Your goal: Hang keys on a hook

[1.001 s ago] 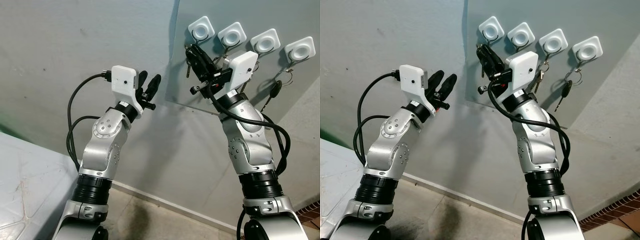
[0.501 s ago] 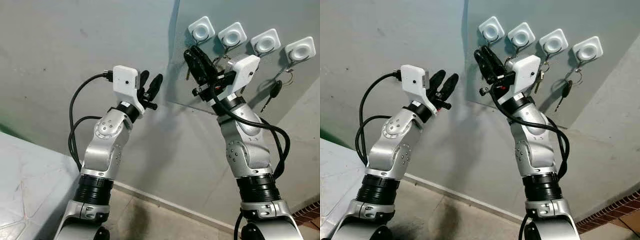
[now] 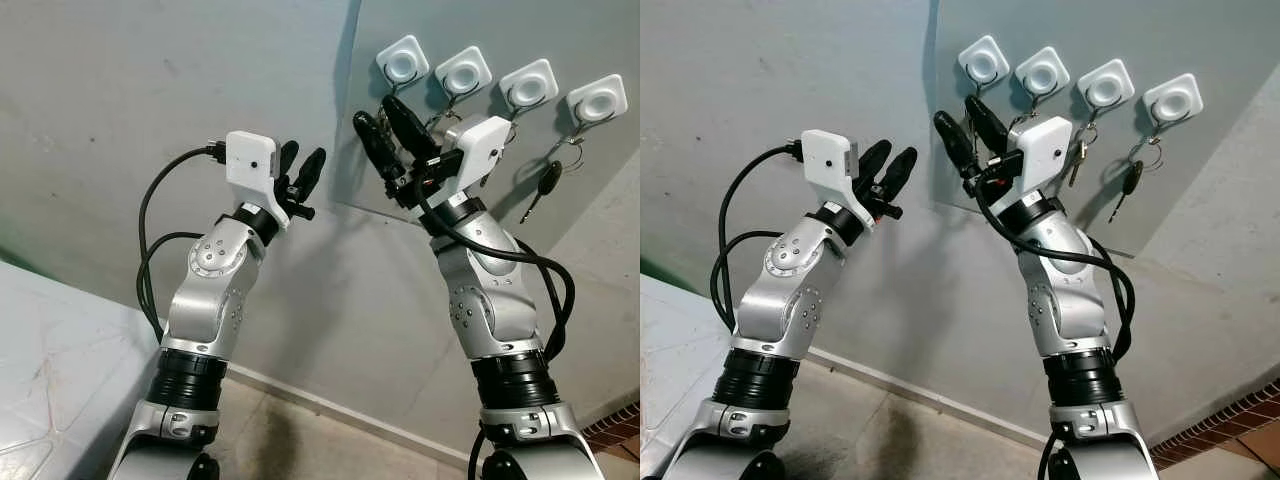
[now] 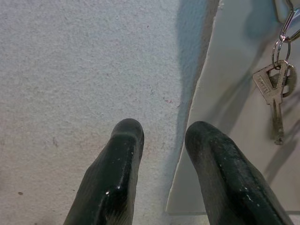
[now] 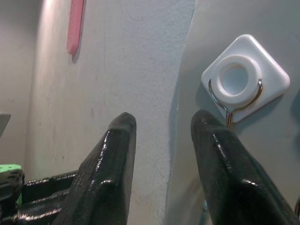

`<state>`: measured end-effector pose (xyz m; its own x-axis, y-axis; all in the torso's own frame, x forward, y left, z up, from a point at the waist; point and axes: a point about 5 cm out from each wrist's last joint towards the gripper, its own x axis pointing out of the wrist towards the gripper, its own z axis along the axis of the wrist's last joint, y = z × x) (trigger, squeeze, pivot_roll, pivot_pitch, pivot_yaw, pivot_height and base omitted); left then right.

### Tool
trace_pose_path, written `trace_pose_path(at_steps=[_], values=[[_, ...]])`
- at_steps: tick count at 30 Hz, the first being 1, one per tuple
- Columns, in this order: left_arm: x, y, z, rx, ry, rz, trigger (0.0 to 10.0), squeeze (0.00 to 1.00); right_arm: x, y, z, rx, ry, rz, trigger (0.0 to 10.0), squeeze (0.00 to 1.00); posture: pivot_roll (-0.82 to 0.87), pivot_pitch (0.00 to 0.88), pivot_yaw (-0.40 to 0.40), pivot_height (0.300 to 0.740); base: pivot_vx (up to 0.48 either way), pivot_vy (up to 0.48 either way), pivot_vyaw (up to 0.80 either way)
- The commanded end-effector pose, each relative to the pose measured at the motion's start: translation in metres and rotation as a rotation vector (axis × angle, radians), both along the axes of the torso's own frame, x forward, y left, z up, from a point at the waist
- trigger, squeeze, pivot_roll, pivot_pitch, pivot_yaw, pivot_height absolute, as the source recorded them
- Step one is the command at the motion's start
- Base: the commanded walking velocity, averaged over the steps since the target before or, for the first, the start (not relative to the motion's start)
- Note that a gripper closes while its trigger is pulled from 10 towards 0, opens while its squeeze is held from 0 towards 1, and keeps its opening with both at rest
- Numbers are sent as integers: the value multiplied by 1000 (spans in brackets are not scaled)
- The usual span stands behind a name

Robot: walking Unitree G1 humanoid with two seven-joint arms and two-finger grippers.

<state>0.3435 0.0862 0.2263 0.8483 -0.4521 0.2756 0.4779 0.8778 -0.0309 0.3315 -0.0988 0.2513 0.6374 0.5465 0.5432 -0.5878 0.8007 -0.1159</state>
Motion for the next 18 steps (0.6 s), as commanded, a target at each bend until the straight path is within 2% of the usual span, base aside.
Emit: trace_pose_path(at_steps=[1,5,6,7,8,10,13,17,18], values=[[-1,-1,0,10,-6,6,10000,0,-3,3,-6,-1,11,9,10000,0,128,4,-63,740,0,0,0],[-1,0,-1,12,-8,25,10000,0,-8,-5,1,196,10,30,10000,0,128,1,-62,740,0,0,0],[-1,0,-1,12,-8,25,10000,0,-8,-5,1,196,10,30,10000,0,128,1,-62,740,0,0,0],[-1,1,0,13,-13,33,10000,0,-8,-11,6,304,25,55,10000,0,130,1,-61,740,0,0,0],[-1,1,0,13,-14,34,10000,0,-8,-14,9,358,35,69,10000,0,130,1,-61,740,0,0,0],[-1,1,0,13,-14,34,10000,0,-8,-16,11,378,51,94,10000,0,127,0,-60,740,0,0,0],[-1,1,-2,16,-12,34,10000,0,-7,-10,6,287,58,89,10000,0,127,0,-60,740,0,0,0],[-2,0,-7,48,-20,45,10000,0,-3,-4,-19,153,144,64,10000,0,125,3,-61,740,0,0,0],[-2,0,-11,47,-5,48,10000,0,-3,-2,-30,90,171,57,10000,0,125,3,-61,740,0,0,0]])
